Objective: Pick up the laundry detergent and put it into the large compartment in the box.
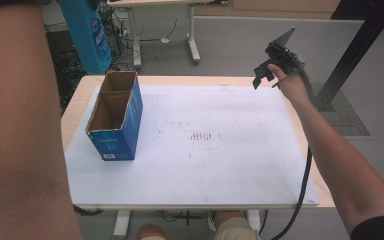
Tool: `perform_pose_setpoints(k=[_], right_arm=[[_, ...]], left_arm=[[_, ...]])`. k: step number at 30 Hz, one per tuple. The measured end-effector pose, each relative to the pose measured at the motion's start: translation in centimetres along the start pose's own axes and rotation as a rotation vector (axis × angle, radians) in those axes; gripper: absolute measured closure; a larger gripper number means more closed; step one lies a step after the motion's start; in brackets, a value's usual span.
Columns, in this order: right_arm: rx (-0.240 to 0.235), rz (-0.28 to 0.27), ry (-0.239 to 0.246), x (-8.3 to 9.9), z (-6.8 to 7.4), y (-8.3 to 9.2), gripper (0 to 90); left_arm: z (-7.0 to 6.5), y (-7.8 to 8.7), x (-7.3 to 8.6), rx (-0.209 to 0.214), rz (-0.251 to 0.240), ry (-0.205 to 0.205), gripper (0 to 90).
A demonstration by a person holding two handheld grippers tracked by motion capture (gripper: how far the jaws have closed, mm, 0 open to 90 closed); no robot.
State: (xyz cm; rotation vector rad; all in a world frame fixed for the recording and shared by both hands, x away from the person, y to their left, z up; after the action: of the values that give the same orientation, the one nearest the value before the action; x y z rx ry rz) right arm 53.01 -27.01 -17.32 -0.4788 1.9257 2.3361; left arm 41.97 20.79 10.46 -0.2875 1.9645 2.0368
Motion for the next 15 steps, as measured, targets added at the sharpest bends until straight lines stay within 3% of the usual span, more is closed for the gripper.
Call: perform_pose_setpoints(k=[15], right_arm=[[0.002, 0.001, 0.008, 0.1, 0.4, 0.0, 6.5]], left_arm=[[1.6, -4.0, 0.7, 0.015, 0.03, 0.034, 37.2]])
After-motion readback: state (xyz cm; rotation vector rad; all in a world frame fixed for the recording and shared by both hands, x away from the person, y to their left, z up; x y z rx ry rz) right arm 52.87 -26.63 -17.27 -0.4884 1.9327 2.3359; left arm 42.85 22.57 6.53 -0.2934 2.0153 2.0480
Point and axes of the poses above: each handheld gripper's, and its own axes: y roughly backward along the jaws, x roughly out of its underside, z roughly to its left, the point moved 5 cm from there along -y, roughly forward along the jaws, and after that the axes turned 11 degrees about -z, right-handed, at the moved point
